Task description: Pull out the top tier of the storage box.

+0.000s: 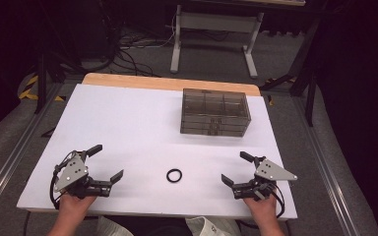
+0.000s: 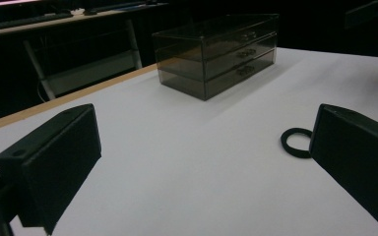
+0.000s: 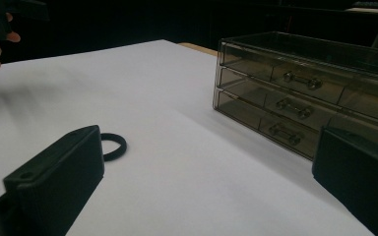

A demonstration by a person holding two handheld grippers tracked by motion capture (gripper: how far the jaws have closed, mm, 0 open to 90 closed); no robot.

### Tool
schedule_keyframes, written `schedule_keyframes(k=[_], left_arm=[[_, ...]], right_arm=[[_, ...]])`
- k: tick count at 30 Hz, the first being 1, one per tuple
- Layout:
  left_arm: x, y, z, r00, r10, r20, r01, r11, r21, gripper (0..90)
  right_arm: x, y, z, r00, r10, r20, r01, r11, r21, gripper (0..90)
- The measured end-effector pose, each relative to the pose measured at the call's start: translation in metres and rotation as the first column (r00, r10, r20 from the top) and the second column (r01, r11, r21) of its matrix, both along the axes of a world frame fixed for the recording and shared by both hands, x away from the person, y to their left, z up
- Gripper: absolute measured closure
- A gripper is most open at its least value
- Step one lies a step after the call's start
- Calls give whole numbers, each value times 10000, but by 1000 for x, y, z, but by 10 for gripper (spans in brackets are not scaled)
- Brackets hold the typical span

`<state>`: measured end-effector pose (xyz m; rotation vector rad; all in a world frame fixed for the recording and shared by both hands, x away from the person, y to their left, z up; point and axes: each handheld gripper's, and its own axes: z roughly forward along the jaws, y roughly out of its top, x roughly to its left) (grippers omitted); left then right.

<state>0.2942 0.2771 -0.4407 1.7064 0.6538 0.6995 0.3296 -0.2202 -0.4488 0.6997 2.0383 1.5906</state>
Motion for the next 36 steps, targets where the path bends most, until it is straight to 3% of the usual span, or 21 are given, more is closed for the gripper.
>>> schedule_keyframes(k=[5,16,21,25,36], left_arm=[[-1,2,2,9999,-96,-46,94,9994,-347,2],[-4,-4,3,9989,-358,289,365,9991,-229,5],[-6,-8,4,9991,-412,-32,413,9991,65,2],[-6,-6,5,9996,-266,89,264,9996,135,2],[-5,-4,4,9997,-255,13,255,9996,-72,5]], right_arm=[[-2,4,2,9999,117,18,-116,9995,-296,0],[-2,4,3,10000,-17,-49,16,9995,-319,0],[1,4,5,9999,-54,-129,48,9991,-424,3],[4,5,8,9999,-63,-114,58,9989,-476,5],[12,16,22,9999,113,117,-106,9981,-602,4]])
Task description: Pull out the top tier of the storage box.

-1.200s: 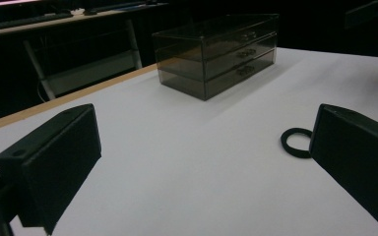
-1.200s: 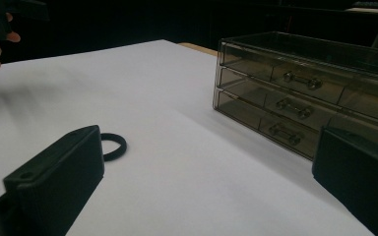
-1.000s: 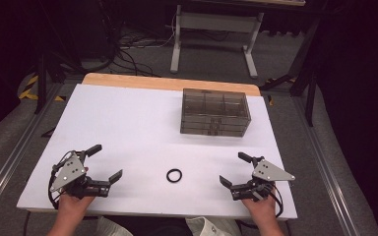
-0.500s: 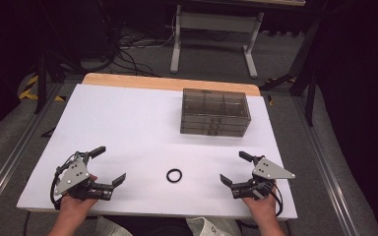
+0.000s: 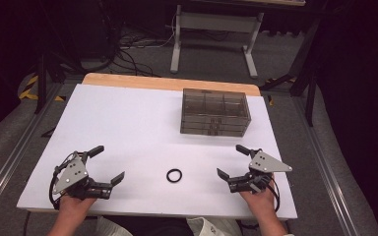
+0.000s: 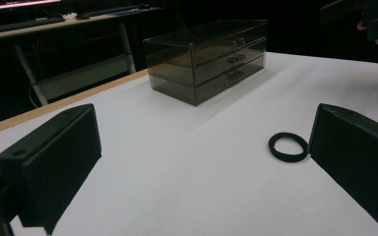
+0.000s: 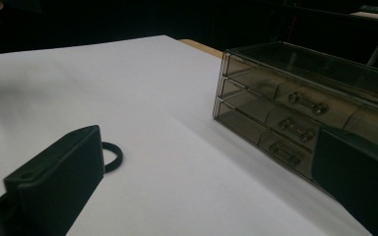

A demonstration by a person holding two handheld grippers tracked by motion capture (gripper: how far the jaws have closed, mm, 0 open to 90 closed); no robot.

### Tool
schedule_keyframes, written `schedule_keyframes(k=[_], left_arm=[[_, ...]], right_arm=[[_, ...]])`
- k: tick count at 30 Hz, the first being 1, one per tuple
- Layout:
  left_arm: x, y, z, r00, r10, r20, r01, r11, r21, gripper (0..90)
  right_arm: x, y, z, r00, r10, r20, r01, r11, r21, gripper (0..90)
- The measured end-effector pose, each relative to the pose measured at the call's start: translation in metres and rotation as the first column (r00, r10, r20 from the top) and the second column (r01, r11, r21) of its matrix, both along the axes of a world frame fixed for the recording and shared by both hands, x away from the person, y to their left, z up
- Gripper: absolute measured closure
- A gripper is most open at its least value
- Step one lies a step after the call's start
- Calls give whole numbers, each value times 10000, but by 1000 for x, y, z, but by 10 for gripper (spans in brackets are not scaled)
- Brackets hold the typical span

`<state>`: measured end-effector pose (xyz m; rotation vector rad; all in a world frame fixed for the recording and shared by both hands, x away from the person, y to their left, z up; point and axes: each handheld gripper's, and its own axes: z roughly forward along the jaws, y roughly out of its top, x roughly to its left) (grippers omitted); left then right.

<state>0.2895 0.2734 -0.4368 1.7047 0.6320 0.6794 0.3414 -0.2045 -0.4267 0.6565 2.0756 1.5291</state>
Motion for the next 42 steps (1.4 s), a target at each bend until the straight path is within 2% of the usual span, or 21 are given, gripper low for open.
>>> schedule_keyframes(k=[7,12,24,25,27,30,34,35,38,40,41,42], left_arm=[[2,1,0,10000,50,0,-50,10000,55,5],[2,1,0,9999,168,-36,-169,9999,-38,5],[2,3,1,9998,180,27,-180,9998,9,5],[2,3,1,9998,205,-37,-206,9997,-139,5],[1,5,2,9996,272,67,-269,9990,-364,5],[2,6,2,9994,316,104,-313,9991,-283,6],[2,6,2,9995,300,72,-298,9991,-300,6],[1,5,2,9996,277,60,-275,9992,-288,6],[1,5,2,9996,280,56,-278,9993,-257,6],[1,5,2,9996,281,53,-280,9993,-260,6],[2,5,2,9996,282,60,-280,9993,-255,5],[1,5,2,9996,273,45,-272,9993,-247,5]], right_arm=[[7,8,9,10000,47,58,-46,9999,-92,4],[14,17,15,9998,155,161,-149,9993,-349,5],[24,27,21,9986,474,254,-465,9983,-355,4],[24,28,22,9982,528,277,-517,9979,-382,5],[26,33,25,9970,605,486,-574,9964,-627,4],[28,35,26,9970,572,526,-535,9962,-692,4],[31,39,26,9972,458,591,-396,9940,-1022,4],[32,40,26,9974,377,614,-299,9920,-1226,8],[32,40,26,9971,312,692,-218,9909,-1328,11],[32,39,27,9969,196,760,-77,9881,-1534,24],[31,40,28,9959,66,903,98,9836,-1800,39],[31,40,28,9959,66,903,98,9836,-1800,39]])
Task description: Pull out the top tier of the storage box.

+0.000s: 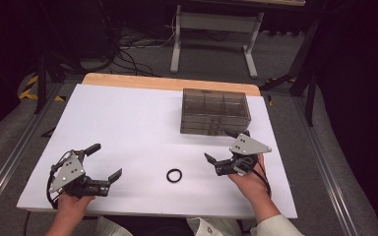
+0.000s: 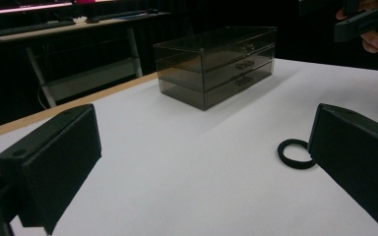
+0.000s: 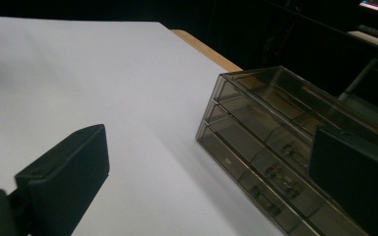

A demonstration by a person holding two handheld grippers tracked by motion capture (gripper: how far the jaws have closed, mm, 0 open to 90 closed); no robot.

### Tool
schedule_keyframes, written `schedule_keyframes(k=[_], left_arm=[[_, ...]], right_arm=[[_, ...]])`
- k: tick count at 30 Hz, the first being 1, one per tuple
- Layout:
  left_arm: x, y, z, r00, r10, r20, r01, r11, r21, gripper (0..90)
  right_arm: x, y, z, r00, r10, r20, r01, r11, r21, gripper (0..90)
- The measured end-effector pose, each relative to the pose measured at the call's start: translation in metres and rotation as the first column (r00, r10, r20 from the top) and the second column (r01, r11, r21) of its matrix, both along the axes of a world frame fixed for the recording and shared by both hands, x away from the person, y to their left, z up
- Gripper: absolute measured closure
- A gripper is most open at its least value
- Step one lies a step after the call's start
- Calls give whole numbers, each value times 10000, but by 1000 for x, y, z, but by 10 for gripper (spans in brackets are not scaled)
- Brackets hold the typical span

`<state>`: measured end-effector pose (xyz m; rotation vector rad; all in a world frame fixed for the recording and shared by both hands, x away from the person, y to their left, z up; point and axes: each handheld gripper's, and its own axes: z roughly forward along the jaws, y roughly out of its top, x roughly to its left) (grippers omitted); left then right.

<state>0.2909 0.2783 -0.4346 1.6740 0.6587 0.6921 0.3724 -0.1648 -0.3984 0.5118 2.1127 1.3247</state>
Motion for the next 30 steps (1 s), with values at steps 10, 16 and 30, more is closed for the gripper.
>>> schedule_keyframes(k=[10,16,30], left_arm=[[0,-1,1,9999,-30,107,29,9999,153,6],[-1,0,1,9999,-34,114,32,9998,179,6],[0,-1,1,9999,-75,129,72,9997,251,6]], right_arm=[[2,8,7,9922,-670,1053,861,9782,-1888,120],[4,13,10,9835,-596,1709,1075,9520,-2866,226],[9,26,2,9523,-835,2935,2112,8747,-4363,314]])
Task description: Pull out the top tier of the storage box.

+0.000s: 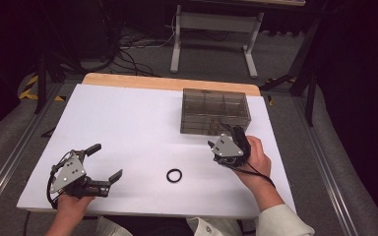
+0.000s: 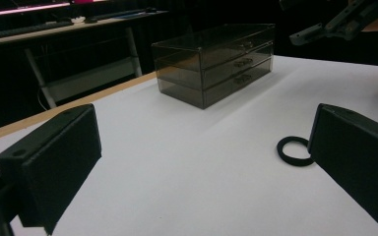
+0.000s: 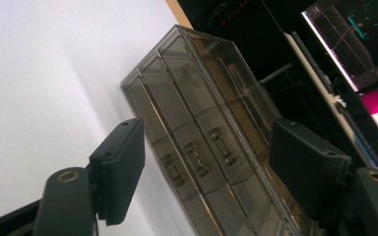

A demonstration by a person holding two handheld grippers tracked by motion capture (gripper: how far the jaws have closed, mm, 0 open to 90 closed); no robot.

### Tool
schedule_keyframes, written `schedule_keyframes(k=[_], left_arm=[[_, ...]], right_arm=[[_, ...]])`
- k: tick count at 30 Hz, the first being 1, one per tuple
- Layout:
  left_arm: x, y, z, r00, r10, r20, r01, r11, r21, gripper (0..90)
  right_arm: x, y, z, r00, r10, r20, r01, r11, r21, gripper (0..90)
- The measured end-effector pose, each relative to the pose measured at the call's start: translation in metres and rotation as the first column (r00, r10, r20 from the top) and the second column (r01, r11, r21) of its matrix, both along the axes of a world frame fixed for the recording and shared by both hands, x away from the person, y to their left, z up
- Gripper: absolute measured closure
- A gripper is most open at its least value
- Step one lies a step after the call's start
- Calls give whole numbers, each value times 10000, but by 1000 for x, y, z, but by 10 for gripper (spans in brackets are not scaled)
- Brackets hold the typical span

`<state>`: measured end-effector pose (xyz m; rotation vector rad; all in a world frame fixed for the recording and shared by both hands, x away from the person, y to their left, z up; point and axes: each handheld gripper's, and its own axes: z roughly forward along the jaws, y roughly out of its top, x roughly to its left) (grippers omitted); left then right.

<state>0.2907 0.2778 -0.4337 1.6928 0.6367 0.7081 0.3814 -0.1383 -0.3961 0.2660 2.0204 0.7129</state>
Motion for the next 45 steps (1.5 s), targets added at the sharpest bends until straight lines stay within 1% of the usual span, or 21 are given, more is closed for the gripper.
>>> schedule_keyframes(k=[2,5,8,16,21,23,24,25,26,27,29,33,34,36,37,38,40,42,43,44,45], left_arm=[[0,0,0,10000,20,-23,-20,10000,-51,6],[0,0,0,10000,41,-34,-42,10000,-76,6],[0,0,-1,10000,50,-82,-50,10000,-63,6],[0,-1,-1,10000,52,-47,-52,10000,3,7],[0,0,-1,9999,92,-64,-93,9999,-58,7],[0,0,-1,9999,84,-61,-84,10000,-25,7],[0,0,-1,9999,75,-74,-76,10000,-37,7],[0,0,0,10000,65,-61,-66,10000,-59,7],[0,0,0,10000,65,-61,-66,10000,-59,7],[0,1,0,10000,83,-36,-84,9999,-64,6],[0,1,0,10000,80,-39,-80,9999,-69,7],[0,1,0,10000,69,-33,-70,10000,-47,7],[0,0,0,10000,70,-33,-70,10000,-52,7],[0,0,0,10000,64,-24,-64,10000,-35,7],[0,1,0,10000,52,-19,-52,10000,-6,7],[0,1,0,10000,52,-19,-52,10000,-6,6],[-1,1,0,10000,77,-19,-77,10000,10,7],[-1,1,0,10000,62,-34,-62,10000,13,7],[-1,1,0,10000,62,-34,-62,10000,13,6],[-1,1,0,10000,55,-32,-55,10000,13,6],[-1,1,0,10000,58,-23,-58,10000,14,7]], right_arm=[[1,3,-2,9997,-51,244,62,9989,-470,325],[2,4,-3,9991,-94,405,120,9979,-633,332],[3,7,-5,9972,-212,715,286,9942,-1038,342],[8,10,-10,9930,-595,1021,735,9876,-1387,372],[10,11,-14,9872,-707,1428,953,9802,-1735,396],[10,12,-17,9803,-707,1844,1090,9723,-2068,414],[10,14,-19,9743,-708,2140,1198,9668,-2257,417],[11,16,-24,9614,-718,2656,1439,9540,-2630,435],[11,16,-24,9614,-718,2656,1439,9540,-2630,435],[12,18,-28,9545,-743,2888,1610,9436,-2893,451],[13,19,-30,9529,-761,2935,1658,9413,-2941,453],[17,23,-35,9452,-632,3202,1807,9184,-3520,468],[17,23,-35,9452,-632,3202,1807,9184,-3520,468],[19,23,-37,9408,-636,3329,1934,9074,-3732,481],[21,25,-40,9382,-616,3406,2018,8968,-3937,493],[21,25,-40,9382,-616,3406,2018,8968,-3937,493],[24,25,-43,9336,-519,3544,2111,8791,-4274,506],[26,26,-46,9304,-590,3617,2249,8711,-4365,511],[26,26,-46,9304,-590,3617,2249,8711,-4365,511],[28,26,-47,9292,-578,3651,2292,8650,-4464,511],[29,25,-48,9298,-620,3629,2322,8636,-4475,511]])
